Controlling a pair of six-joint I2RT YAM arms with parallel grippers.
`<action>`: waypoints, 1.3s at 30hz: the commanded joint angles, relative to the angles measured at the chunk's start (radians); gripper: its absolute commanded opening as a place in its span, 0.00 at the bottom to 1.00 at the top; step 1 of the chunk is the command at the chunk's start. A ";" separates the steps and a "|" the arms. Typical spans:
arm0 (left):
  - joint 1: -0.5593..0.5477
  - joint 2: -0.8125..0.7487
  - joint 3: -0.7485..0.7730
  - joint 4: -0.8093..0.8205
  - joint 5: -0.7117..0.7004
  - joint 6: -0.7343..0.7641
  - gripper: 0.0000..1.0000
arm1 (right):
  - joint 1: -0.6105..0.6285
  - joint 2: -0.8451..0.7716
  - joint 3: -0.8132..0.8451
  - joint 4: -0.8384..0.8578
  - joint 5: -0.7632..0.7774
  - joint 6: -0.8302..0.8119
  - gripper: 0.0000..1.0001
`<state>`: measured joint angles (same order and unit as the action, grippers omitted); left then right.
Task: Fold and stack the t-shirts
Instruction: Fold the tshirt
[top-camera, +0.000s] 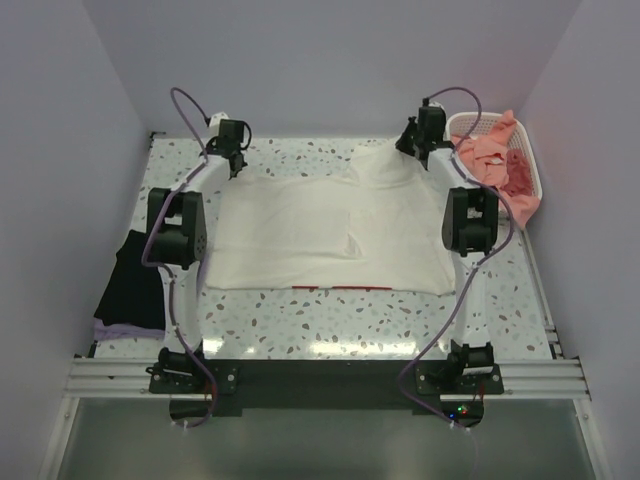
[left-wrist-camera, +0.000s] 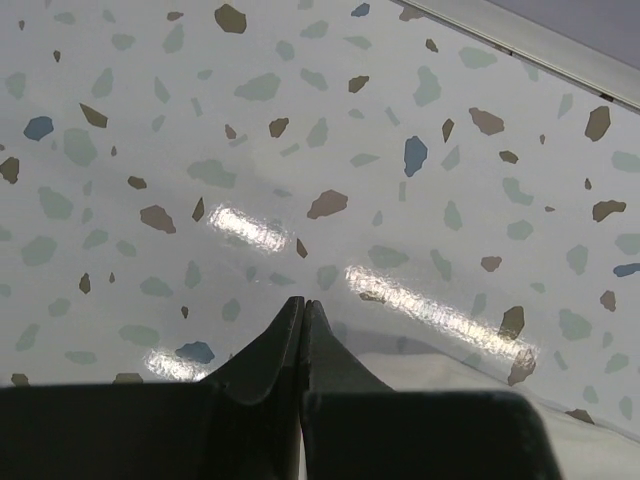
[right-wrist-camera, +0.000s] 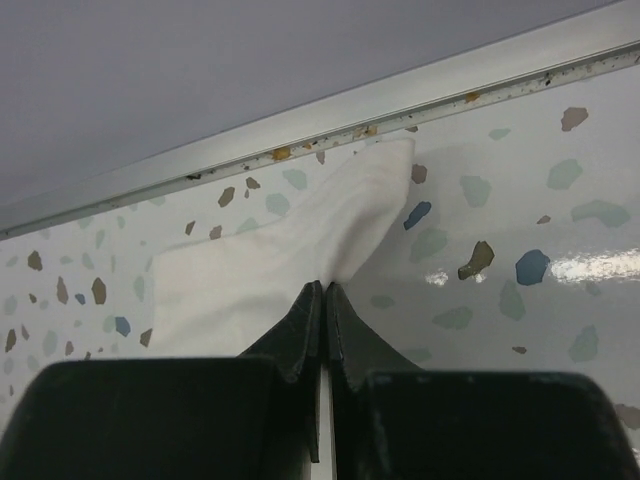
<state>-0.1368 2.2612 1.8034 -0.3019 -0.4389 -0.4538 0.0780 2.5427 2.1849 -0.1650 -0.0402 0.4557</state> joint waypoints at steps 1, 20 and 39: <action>-0.003 -0.081 -0.007 0.050 -0.035 -0.019 0.00 | -0.001 -0.154 -0.042 0.091 0.034 -0.011 0.00; 0.000 -0.164 -0.055 0.004 -0.043 -0.045 0.00 | -0.014 -0.518 -0.450 0.059 0.074 -0.025 0.00; 0.017 -0.451 -0.415 -0.037 -0.005 -0.172 0.00 | -0.017 -0.933 -0.947 -0.077 0.063 0.109 0.00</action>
<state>-0.1310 1.8999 1.4395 -0.3374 -0.4477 -0.5671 0.0685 1.6901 1.2911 -0.2317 0.0135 0.5190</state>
